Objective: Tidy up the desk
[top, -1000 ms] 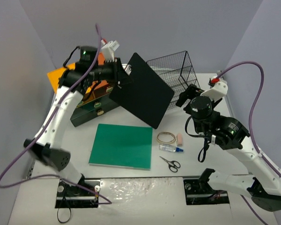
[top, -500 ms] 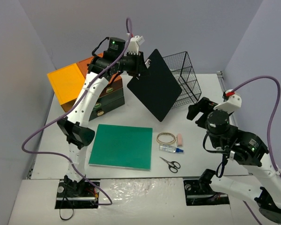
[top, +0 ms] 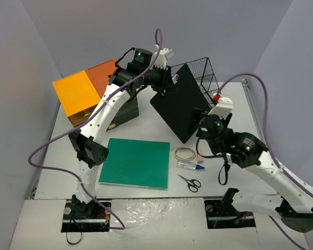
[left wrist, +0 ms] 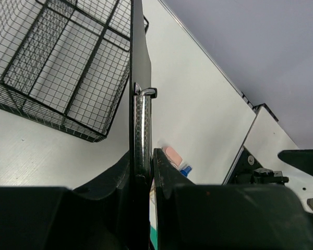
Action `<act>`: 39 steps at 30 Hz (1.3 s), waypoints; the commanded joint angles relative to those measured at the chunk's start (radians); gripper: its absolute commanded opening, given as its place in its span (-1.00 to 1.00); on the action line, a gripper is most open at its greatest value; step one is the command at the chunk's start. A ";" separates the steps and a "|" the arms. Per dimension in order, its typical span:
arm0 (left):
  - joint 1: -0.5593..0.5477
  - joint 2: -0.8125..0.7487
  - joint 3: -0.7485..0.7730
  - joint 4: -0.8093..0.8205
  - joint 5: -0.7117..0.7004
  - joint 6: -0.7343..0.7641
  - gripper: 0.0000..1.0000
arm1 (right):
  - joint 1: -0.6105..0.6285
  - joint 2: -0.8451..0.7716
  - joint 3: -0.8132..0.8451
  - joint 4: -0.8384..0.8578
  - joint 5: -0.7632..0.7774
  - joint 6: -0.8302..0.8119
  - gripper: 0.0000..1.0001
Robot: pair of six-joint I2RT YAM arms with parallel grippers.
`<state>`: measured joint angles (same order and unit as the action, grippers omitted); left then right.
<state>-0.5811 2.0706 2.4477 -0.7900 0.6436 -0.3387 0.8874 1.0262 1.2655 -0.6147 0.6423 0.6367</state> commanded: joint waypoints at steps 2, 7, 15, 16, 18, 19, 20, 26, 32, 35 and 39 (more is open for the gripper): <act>-0.012 -0.168 -0.058 0.061 0.025 0.044 -1.00 | -0.056 0.144 0.291 0.173 0.097 -0.266 0.59; -0.014 -0.286 -0.215 0.037 0.018 0.077 -1.00 | -0.062 0.228 0.459 0.213 0.052 -0.406 0.61; -0.015 -0.518 -0.562 0.031 0.030 0.123 -1.00 | -0.148 0.197 0.399 0.217 -0.182 -0.431 0.70; -0.015 -0.541 -0.587 0.033 0.036 0.127 -1.00 | -0.156 0.187 0.378 0.217 -0.199 -0.420 0.70; -0.013 -0.577 -0.625 0.033 0.051 0.135 -1.00 | -0.171 0.166 0.340 0.217 -0.235 -0.400 0.70; -0.011 -0.584 -0.634 0.031 0.059 0.138 -1.00 | -0.177 0.155 0.327 0.216 -0.253 -0.393 0.70; -0.011 -0.581 -0.632 0.023 0.074 0.142 -1.00 | -0.180 0.151 0.317 0.217 -0.266 -0.393 0.70; -0.008 -0.577 -0.614 -0.028 0.097 0.184 -1.00 | -0.203 0.130 0.292 0.210 -0.283 -0.397 0.71; -0.007 -0.574 -0.618 -0.025 0.096 0.191 -1.00 | -0.222 0.127 0.290 0.201 -0.299 -0.393 0.71; -0.007 -0.568 -0.611 -0.028 0.103 0.196 -1.00 | -0.224 0.130 0.283 0.199 -0.302 -0.394 0.71; -0.005 -0.562 -0.604 -0.032 0.107 0.202 -1.00 | -0.229 0.130 0.278 0.199 -0.304 -0.393 0.71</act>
<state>-0.5934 1.5291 1.7931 -0.8590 0.7103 -0.1584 0.6679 1.1667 1.5467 -0.4542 0.3486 0.2417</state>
